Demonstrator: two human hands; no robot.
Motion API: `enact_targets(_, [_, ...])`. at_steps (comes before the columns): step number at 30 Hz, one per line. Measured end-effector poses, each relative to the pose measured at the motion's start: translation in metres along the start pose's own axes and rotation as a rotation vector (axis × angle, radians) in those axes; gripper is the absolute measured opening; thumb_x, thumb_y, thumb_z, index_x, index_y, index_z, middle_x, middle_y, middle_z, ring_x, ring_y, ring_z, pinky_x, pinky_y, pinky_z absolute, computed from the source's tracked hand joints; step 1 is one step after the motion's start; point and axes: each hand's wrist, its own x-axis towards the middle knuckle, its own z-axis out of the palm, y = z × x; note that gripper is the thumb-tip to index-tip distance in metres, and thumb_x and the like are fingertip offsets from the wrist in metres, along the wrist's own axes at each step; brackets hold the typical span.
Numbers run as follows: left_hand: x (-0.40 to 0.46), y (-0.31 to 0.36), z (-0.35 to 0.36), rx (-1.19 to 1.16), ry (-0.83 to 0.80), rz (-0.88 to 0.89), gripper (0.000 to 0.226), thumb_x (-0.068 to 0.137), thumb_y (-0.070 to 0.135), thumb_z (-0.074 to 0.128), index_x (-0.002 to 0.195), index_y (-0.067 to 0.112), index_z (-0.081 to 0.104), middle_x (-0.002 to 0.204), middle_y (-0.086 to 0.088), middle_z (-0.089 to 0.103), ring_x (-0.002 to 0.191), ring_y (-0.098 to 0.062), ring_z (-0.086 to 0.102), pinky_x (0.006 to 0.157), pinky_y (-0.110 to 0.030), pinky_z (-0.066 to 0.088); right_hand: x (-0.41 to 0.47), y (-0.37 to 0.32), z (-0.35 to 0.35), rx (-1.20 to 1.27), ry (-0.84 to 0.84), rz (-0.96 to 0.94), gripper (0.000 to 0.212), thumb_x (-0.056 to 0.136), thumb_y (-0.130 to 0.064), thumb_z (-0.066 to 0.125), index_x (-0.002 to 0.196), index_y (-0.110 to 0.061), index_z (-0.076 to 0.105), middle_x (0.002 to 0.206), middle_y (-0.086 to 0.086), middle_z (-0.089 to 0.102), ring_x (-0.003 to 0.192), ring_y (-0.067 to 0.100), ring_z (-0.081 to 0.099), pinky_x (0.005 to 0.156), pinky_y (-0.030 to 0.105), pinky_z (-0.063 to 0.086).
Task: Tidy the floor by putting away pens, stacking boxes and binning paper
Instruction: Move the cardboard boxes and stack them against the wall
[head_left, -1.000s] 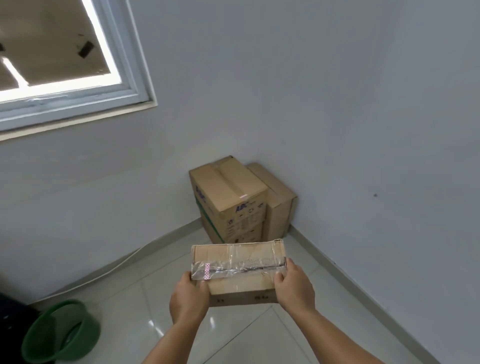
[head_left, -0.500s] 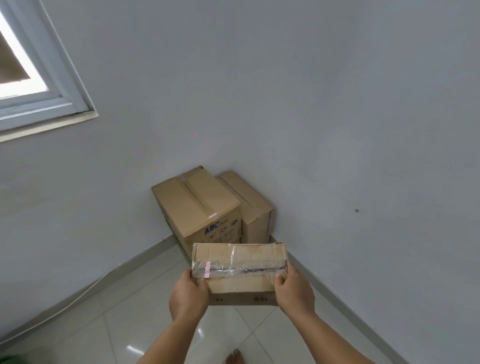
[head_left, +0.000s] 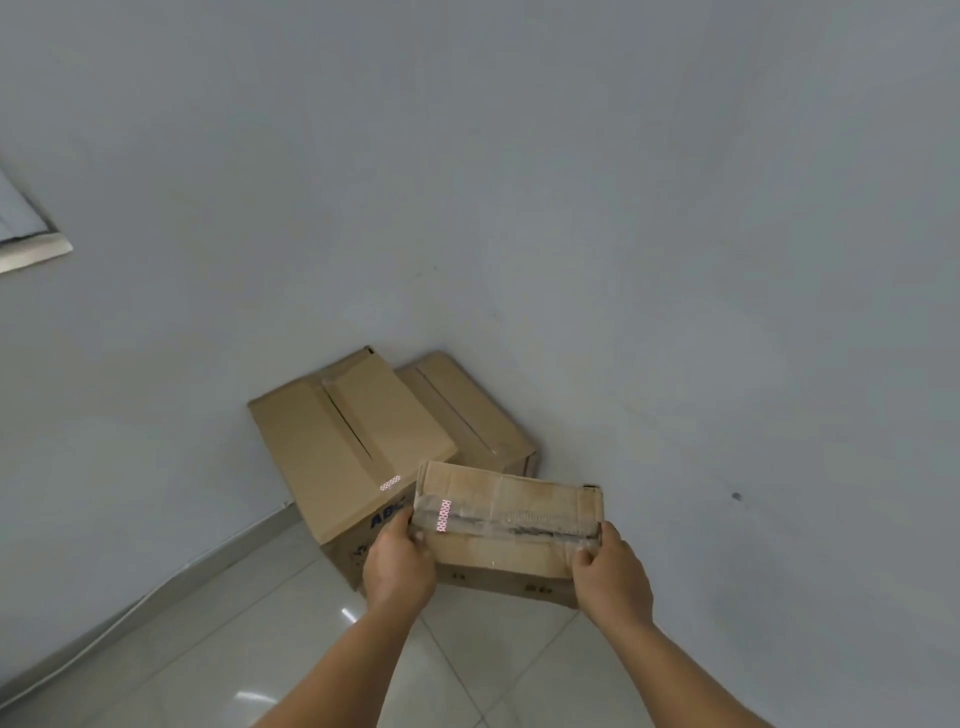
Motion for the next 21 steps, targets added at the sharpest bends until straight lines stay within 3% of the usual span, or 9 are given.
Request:
enact_targets(4, [0.031, 0.028, 0.019, 0.019, -0.006, 0.055, 0.035, 0.096, 0.014, 0.041, 0.126, 0.025, 0.057, 0.107, 0.001, 0.066, 0.097, -0.022, 0.057, 0.075, -0.03, 0.04, 0.041, 0.002, -0.003, 0.002, -0.049, 0.021, 0.045, 0.094, -0.032, 0.046, 0.137, -0.019, 0.044, 0.118, 0.005, 0.062, 0.104, 0.026, 0.061, 0.082, 0.036, 0.053])
enact_targets(8, [0.073, 0.055, 0.034, 0.058, 0.007, 0.097, 0.032, 0.094, 0.01, 0.042, 0.119, 0.021, 0.06, 0.105, -0.004, 0.068, 0.096, -0.028, 0.059, 0.074, -0.032, 0.044, 0.082, 0.0, -0.004, 0.031, -0.132, 0.028, 0.041, 0.092, -0.032, 0.052, 0.131, -0.021, 0.047, 0.117, 0.002, 0.065, 0.1, 0.025, 0.063, 0.081, 0.036, 0.054])
enact_targets(12, [0.118, 0.091, 0.063, 0.04, 0.02, 0.074, 0.036, 0.092, 0.007, 0.042, 0.119, 0.021, 0.062, 0.107, -0.002, 0.067, 0.096, -0.027, 0.058, 0.072, -0.03, 0.039, 0.138, 0.003, -0.005, 0.085, -0.25, 0.063, 0.053, 0.085, -0.038, 0.056, 0.135, -0.024, 0.042, 0.116, 0.0, 0.065, 0.1, 0.025, 0.064, 0.083, 0.038, 0.055])
enact_targets(15, [0.159, 0.112, 0.08, -0.009, -0.006, 0.024, 0.038, 0.091, 0.011, 0.041, 0.121, 0.025, 0.061, 0.107, -0.003, 0.069, 0.097, -0.028, 0.062, 0.077, -0.035, 0.05, 0.168, 0.001, -0.004, 0.198, -0.324, 0.095, 0.058, 0.081, -0.043, 0.06, 0.134, -0.029, 0.042, 0.112, -0.005, 0.065, 0.1, 0.022, 0.064, 0.085, 0.037, 0.054])
enact_targets(18, [0.197, 0.134, 0.092, 0.029, -0.01, 0.055, 0.04, 0.089, 0.009, 0.044, 0.12, 0.022, 0.064, 0.108, -0.009, 0.069, 0.1, -0.034, 0.062, 0.081, -0.039, 0.052, 0.19, -0.007, 0.0, 0.315, -0.367, 0.125, 0.06, 0.084, -0.041, 0.065, 0.138, -0.028, 0.041, 0.11, -0.009, 0.061, 0.091, 0.014, 0.06, 0.082, 0.031, 0.05])
enact_targets(21, [0.229, 0.142, 0.1, 0.045, 0.016, 0.087, 0.039, 0.088, 0.005, 0.049, 0.122, 0.017, 0.065, 0.113, -0.014, 0.059, 0.103, -0.035, 0.056, 0.087, -0.033, 0.044, 0.203, -0.018, 0.007, 0.413, -0.4, 0.125, 0.043, 0.088, -0.033, 0.067, 0.124, -0.034, 0.043, 0.111, -0.01, 0.06, 0.076, -0.005, 0.054, 0.078, 0.027, 0.044])
